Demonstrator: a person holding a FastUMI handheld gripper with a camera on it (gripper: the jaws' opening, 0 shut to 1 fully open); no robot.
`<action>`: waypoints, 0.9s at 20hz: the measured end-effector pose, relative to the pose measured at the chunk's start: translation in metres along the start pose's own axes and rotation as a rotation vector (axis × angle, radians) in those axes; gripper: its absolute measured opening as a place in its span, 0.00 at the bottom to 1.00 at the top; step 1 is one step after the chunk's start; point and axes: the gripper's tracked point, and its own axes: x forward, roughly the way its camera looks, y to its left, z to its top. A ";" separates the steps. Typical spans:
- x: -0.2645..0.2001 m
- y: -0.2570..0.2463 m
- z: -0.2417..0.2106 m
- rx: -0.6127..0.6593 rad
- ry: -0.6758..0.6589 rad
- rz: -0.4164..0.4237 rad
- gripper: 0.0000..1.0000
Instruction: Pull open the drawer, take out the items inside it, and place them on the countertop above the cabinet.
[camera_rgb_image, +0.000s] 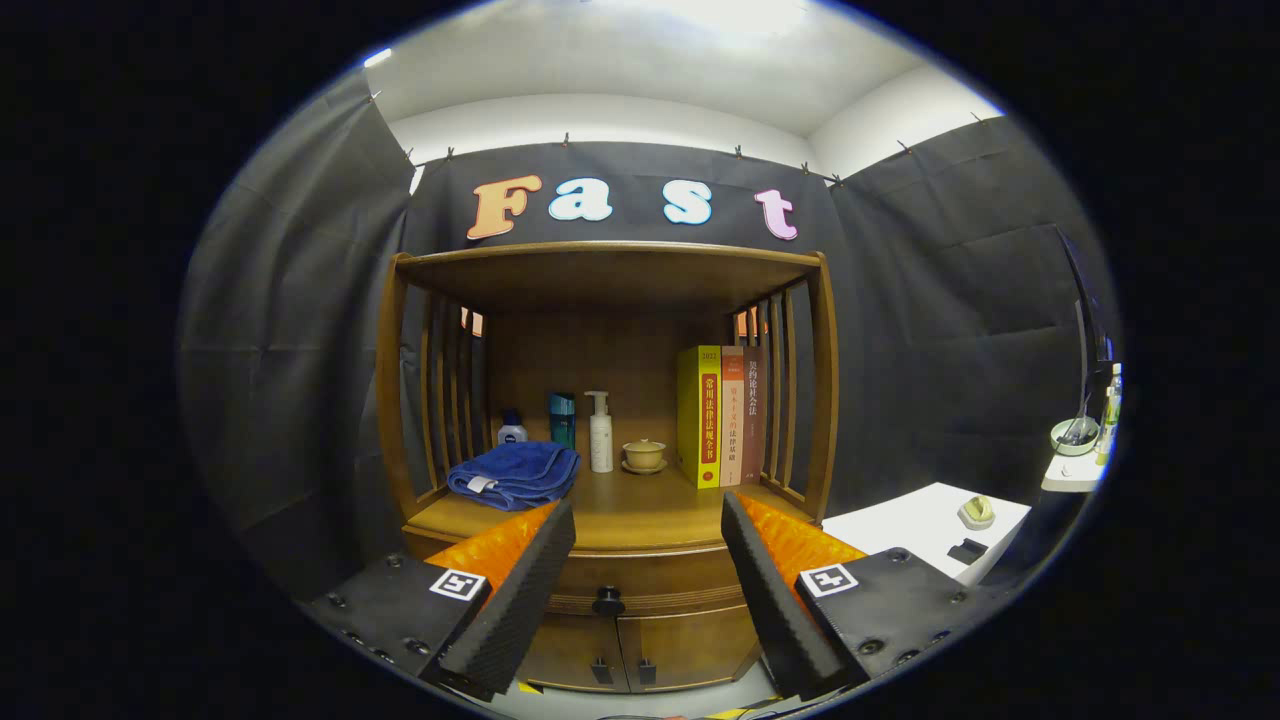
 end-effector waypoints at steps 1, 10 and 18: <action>0.001 0.000 -0.003 0.001 -0.002 0.000 0.98; 0.046 0.018 -0.069 -0.024 -0.029 0.047 0.98; 0.108 0.035 -0.170 -0.008 0.065 0.093 0.98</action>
